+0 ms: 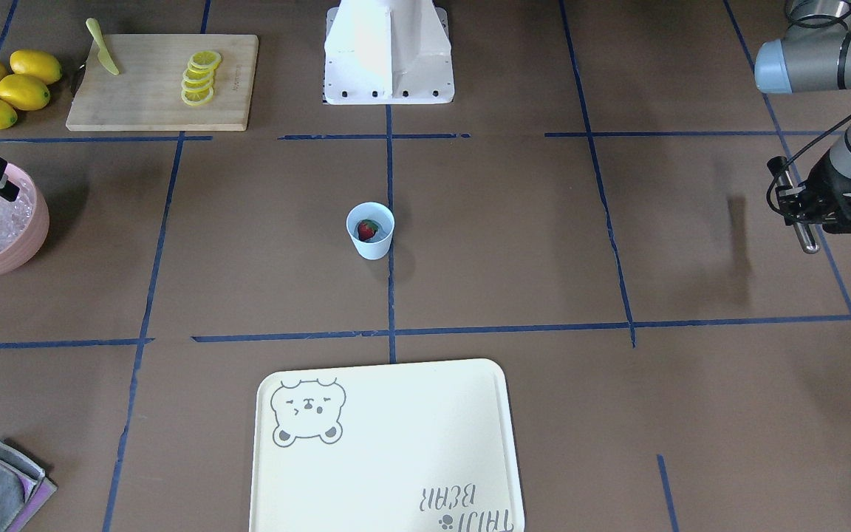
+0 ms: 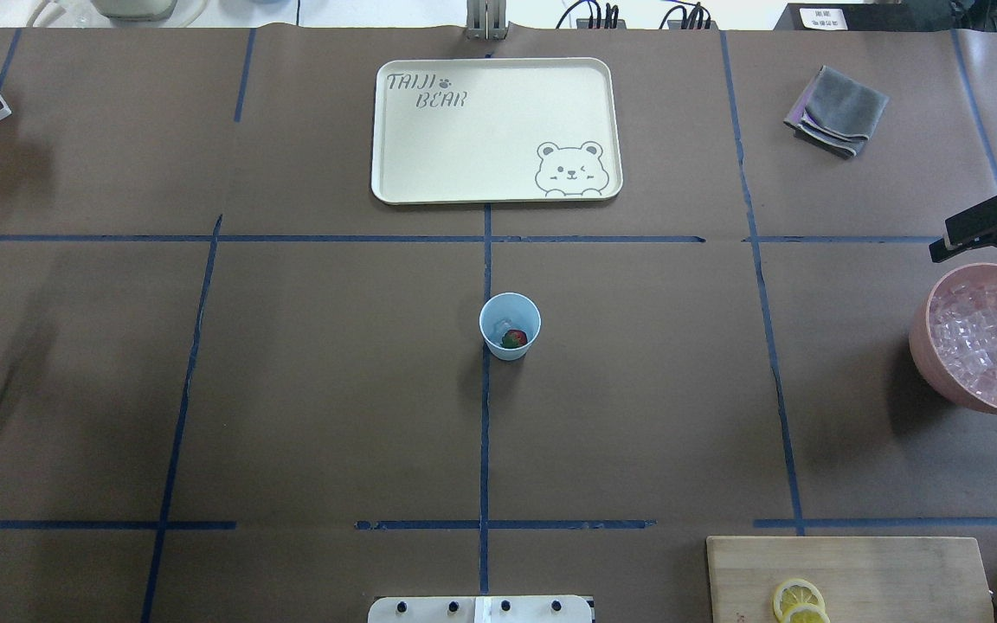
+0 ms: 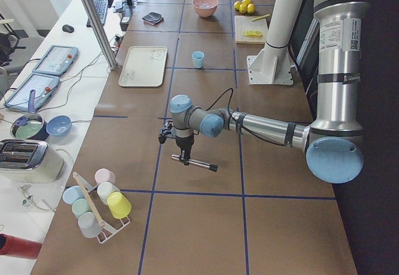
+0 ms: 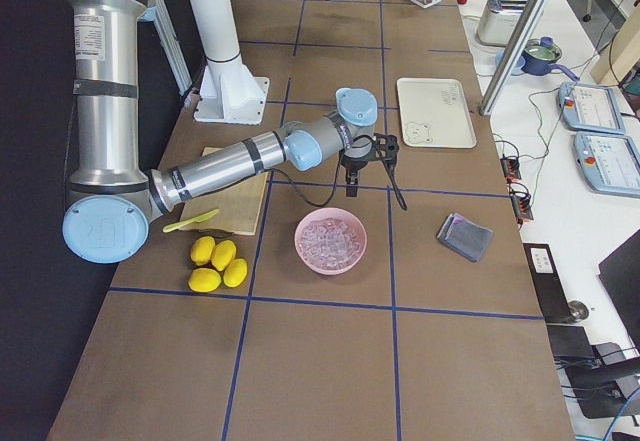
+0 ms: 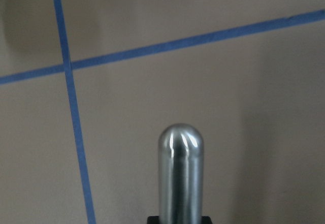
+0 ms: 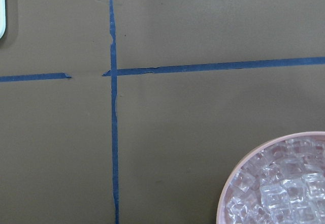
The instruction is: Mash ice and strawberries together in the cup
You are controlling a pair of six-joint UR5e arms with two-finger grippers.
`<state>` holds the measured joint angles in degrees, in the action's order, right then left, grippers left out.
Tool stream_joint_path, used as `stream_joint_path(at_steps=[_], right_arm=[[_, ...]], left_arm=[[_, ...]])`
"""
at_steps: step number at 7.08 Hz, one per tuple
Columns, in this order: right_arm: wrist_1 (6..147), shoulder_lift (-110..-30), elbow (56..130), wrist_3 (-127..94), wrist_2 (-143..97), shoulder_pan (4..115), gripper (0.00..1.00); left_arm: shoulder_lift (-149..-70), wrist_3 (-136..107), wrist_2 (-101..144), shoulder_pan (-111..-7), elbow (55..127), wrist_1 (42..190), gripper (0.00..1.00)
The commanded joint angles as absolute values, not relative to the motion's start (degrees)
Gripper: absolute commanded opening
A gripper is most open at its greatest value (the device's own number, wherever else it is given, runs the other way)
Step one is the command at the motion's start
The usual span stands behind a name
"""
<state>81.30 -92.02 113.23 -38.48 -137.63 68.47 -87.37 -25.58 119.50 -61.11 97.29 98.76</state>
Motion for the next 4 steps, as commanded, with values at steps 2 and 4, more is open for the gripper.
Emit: stream_joint_path(at_steps=[2, 4], right_arm=[[81.3, -92.0, 113.4, -38.8, -137.6, 68.5, 1.00], [81.3, -92.0, 113.3, -38.8, -137.6, 68.5, 1.00]], left_arm=[[-89.8, -25.7, 120.3, -61.2, 90.6, 98.4, 0.00], [-90.1, -25.6, 120.4, -61.0, 87.6, 98.6, 0.00]])
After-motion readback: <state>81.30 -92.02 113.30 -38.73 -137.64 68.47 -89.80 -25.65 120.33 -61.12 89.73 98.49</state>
